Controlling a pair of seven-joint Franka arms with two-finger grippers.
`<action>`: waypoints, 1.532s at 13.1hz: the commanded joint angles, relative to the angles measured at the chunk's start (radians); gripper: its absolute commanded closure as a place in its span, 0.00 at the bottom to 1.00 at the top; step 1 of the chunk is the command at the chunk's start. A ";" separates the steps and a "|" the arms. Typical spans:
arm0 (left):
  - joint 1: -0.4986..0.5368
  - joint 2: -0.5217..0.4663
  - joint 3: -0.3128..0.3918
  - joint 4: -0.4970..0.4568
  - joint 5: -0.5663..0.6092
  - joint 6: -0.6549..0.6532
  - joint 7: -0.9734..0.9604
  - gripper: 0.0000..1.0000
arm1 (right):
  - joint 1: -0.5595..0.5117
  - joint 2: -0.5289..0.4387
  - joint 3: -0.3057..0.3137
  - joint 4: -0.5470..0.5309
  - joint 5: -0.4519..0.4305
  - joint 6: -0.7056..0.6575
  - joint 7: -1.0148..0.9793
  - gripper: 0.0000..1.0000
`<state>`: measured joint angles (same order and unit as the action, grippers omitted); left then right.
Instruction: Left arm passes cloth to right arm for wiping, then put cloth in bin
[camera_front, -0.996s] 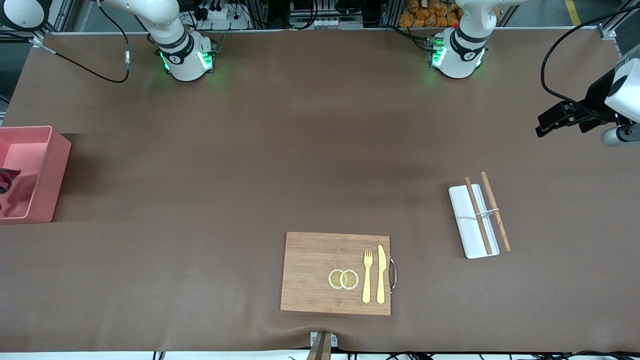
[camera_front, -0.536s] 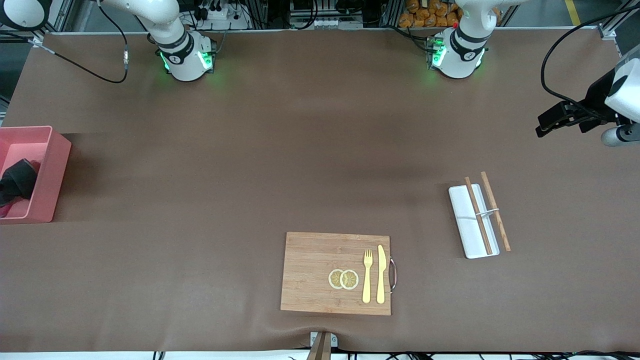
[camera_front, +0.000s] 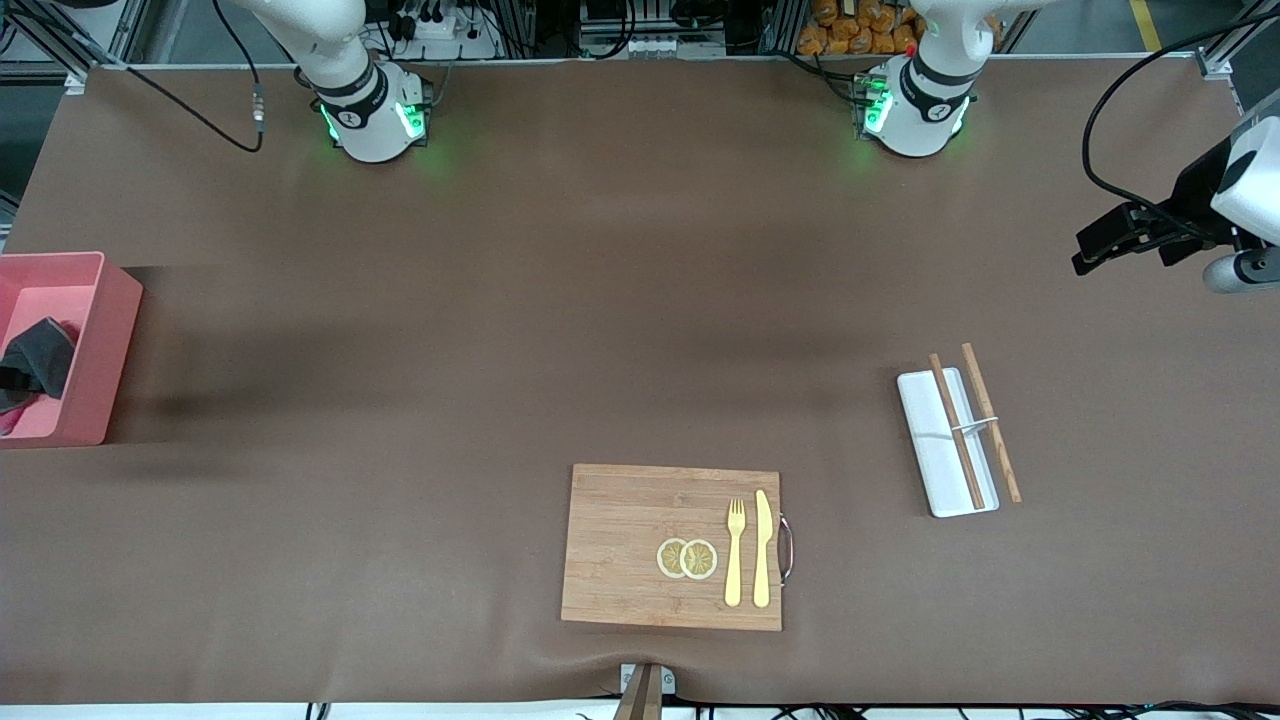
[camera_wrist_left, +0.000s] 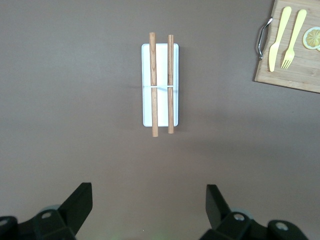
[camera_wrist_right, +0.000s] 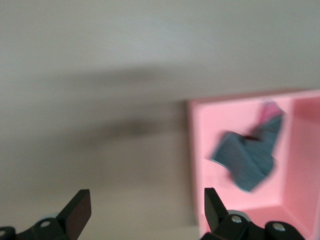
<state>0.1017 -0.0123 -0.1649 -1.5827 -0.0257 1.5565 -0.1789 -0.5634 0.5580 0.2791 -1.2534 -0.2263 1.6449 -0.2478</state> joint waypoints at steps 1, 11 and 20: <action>0.004 -0.008 0.001 -0.002 -0.008 0.007 0.018 0.00 | 0.098 -0.033 0.020 -0.037 0.036 -0.002 0.092 0.00; 0.009 -0.008 0.002 -0.008 -0.013 0.007 0.041 0.00 | 0.318 -0.358 0.037 -0.328 0.200 0.154 0.487 0.00; 0.009 -0.003 0.002 -0.011 -0.013 0.008 0.041 0.00 | 0.378 -0.619 0.048 -0.347 0.283 0.043 0.607 0.00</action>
<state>0.1054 -0.0120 -0.1627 -1.5876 -0.0257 1.5566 -0.1571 -0.2096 -0.0649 0.3279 -1.6572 0.0349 1.7298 0.3162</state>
